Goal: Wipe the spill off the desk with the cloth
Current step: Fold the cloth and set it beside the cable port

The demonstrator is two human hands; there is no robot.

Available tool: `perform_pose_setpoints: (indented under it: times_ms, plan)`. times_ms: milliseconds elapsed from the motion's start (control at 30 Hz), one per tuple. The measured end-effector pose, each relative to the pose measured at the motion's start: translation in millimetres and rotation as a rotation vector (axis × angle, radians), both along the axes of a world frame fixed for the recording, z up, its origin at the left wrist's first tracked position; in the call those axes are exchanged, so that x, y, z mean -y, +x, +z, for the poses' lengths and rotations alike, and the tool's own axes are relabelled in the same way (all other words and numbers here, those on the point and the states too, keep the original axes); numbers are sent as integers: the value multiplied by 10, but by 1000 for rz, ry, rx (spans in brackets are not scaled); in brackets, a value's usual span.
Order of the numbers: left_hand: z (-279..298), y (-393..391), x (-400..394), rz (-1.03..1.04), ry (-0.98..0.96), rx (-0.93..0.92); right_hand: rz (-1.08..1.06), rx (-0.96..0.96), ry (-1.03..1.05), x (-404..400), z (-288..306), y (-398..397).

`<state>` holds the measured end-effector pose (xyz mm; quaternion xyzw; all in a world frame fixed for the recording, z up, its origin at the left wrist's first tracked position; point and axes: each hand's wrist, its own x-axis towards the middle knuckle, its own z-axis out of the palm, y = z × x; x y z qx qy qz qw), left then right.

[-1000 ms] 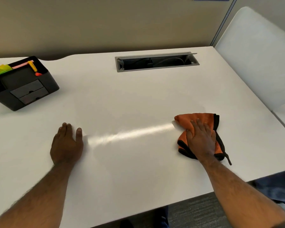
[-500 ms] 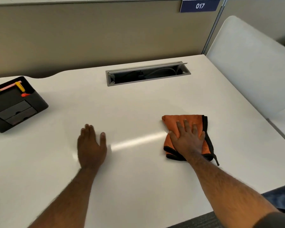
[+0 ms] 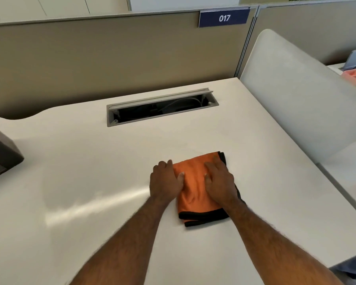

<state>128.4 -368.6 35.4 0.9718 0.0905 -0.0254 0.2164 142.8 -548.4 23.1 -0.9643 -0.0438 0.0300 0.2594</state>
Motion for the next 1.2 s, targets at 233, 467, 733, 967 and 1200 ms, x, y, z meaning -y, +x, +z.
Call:
perform_pose_setpoints:
  times_ms: [233, 467, 733, 967, 1200]
  plan:
    - [-56, 299, 41, 171, -199, -75, -134, -73, -17, 141, 38, 290]
    - [-19, 423, 65, 63, -377, 197, -133, 134, 269, 170, 31, 416]
    - [286, 690, 273, -94, -420, 444, -264, 574, 400, 247, 369, 533]
    - [893, 1157, 540, -204, -486, 346, -367, 852, 451, 564, 790, 1051]
    - [1275, 1941, 910, -228, -434, 90, -332, 794, 374, 1029, 970, 1879]
